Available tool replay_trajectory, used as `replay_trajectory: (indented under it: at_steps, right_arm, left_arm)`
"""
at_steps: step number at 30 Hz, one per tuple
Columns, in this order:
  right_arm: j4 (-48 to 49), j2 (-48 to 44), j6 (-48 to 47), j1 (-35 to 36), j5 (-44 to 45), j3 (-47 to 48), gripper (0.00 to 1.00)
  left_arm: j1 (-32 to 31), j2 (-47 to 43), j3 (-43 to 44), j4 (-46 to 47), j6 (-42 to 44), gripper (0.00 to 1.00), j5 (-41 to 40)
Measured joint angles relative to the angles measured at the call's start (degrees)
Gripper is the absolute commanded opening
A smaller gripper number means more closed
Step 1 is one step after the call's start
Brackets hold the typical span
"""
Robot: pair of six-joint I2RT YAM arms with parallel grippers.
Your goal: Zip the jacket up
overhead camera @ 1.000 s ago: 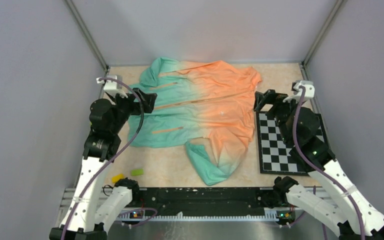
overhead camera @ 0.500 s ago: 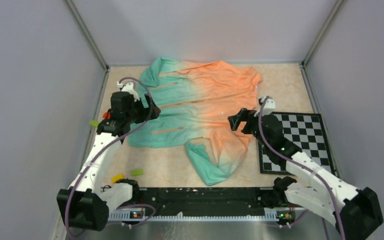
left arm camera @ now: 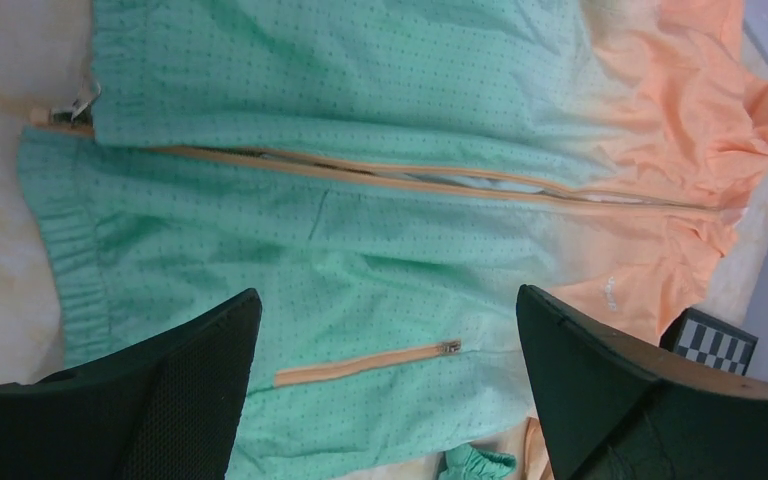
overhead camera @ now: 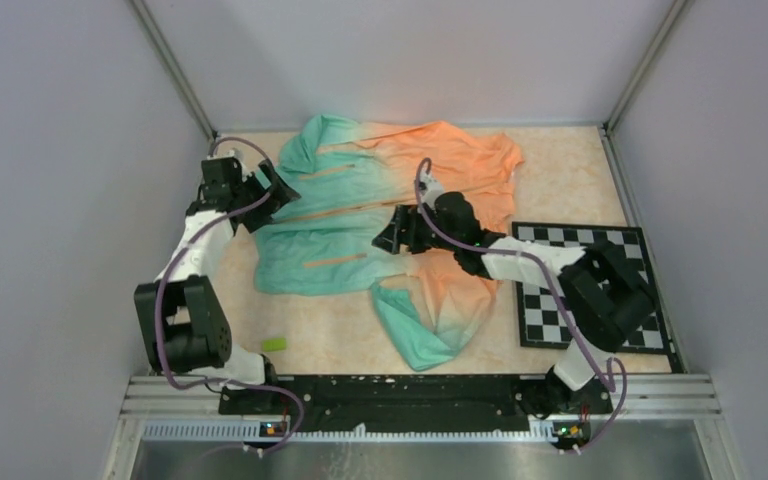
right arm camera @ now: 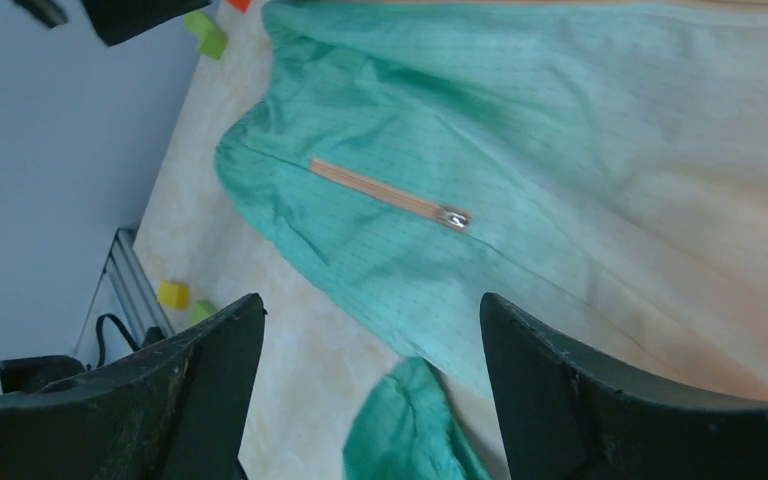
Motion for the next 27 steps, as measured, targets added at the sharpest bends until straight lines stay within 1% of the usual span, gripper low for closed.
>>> replay_trajectory:
  at_steps: [3,6,9,13,15,18,22,27]
  right_arm:
    - [1.7,7.9,0.0,2.4,-3.6,7.2,0.74]
    - [1.7,15.5,-0.3,4.5,-5.1,15.0,0.70]
    - [0.5,22.3,-0.5,6.5,-5.3,23.1,0.70]
    - [-2.0,28.9,0.3,8.3,-3.5,31.6,0.71]
    - [-3.7,31.9,3.7,9.0,-0.3,35.8,0.71]
    - [-4.4,34.7,13.1,9.8,4.8,38.3,0.72]
    - [-5.1,37.7,23.4,10.8,10.5,39.8,0.71]
    - [-5.6,42.2,33.6,12.7,15.4,43.2,0.66]
  left_arm:
    - [0.2,8.7,8.4,-3.1,1.4,0.99,0.7]
    - [0.8,12.5,12.9,-5.1,2.9,0.99,0.2]
    - [2.6,13.0,13.3,-6.5,3.7,0.99,0.4]
    - [4.1,12.5,12.1,-6.9,5.3,0.99,-2.1]
    - [4.2,11.2,9.9,-6.6,5.9,0.99,-3.1]
    - [4.2,8.9,6.8,-6.7,6.2,0.99,-3.3]
    - [3.5,7.6,6.7,-6.3,6.5,0.99,-3.3]
    - [3.0,5.7,6.7,-5.9,6.9,0.99,-2.6]
